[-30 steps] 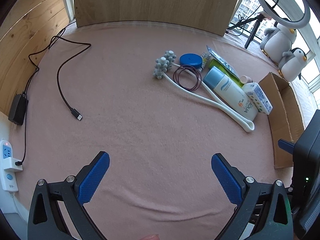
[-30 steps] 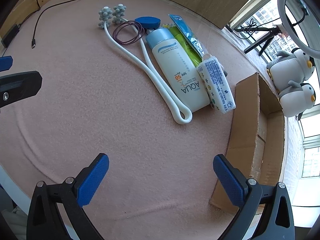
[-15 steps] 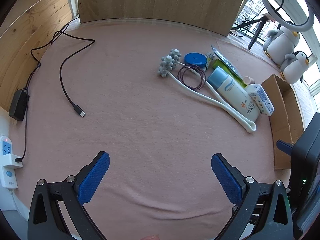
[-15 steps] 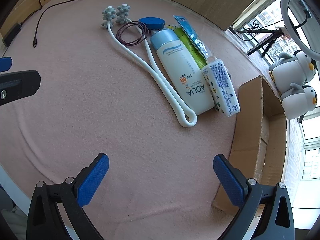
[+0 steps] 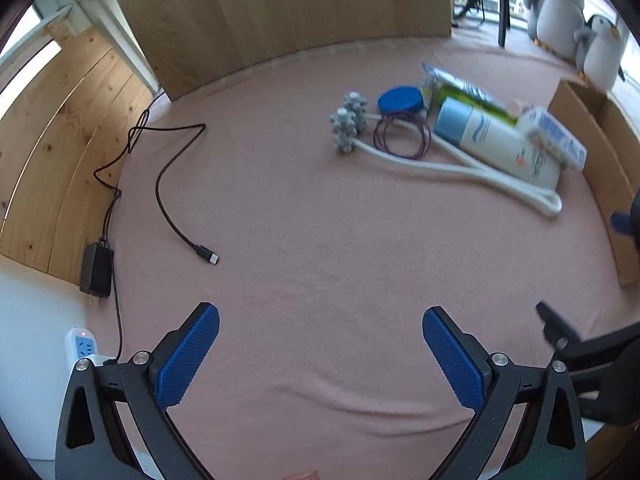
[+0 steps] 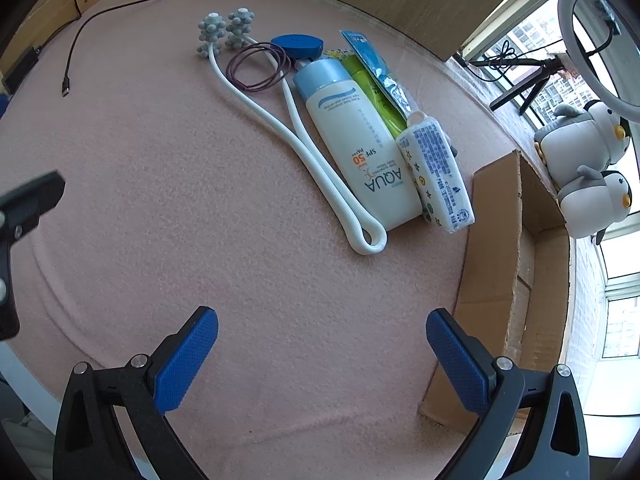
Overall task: Organize objects
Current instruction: 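Move both tools toward the item pile and cardboard box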
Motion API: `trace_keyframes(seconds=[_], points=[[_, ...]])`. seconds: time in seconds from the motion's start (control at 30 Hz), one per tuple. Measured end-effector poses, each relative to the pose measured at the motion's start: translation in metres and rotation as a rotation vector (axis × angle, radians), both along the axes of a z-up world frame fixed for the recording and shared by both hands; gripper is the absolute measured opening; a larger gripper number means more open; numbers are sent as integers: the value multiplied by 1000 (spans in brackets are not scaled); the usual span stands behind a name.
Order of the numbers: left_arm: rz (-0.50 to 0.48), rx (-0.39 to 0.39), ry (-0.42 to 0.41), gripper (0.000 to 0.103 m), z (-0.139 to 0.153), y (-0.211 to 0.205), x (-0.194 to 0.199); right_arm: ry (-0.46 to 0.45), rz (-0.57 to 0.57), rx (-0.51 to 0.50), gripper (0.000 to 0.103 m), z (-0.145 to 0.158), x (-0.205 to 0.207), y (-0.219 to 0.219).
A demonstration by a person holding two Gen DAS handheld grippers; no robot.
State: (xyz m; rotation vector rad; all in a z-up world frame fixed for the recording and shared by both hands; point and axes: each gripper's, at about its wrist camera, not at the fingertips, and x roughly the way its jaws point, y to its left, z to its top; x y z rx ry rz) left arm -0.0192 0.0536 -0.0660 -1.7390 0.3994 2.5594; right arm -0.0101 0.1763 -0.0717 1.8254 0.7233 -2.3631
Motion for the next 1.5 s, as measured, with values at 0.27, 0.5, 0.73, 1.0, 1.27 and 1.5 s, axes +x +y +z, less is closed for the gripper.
trace_keyframes(seconds=[0.27, 0.5, 0.73, 1.0, 1.27, 1.5], points=[[-32, 4, -36, 103, -10, 6, 6, -12, -15, 8, 103, -5, 2, 6], [-37, 35, -51, 103, -10, 8, 6, -7, -15, 8, 103, -3, 3, 5], [-19, 83, -67, 103, -9, 3, 6, -2, -15, 5, 103, 0, 3, 4], [-20, 111, -77, 103, -8, 3, 6, -1, -17, 8, 103, -1, 1, 5], [-12, 144, -103, 103, -11, 3, 5, -2, -16, 7, 103, -1, 2, 2], [61, 97, -53, 103, -11, -14, -4, 43, -34, -12, 103, 10, 0, 1]])
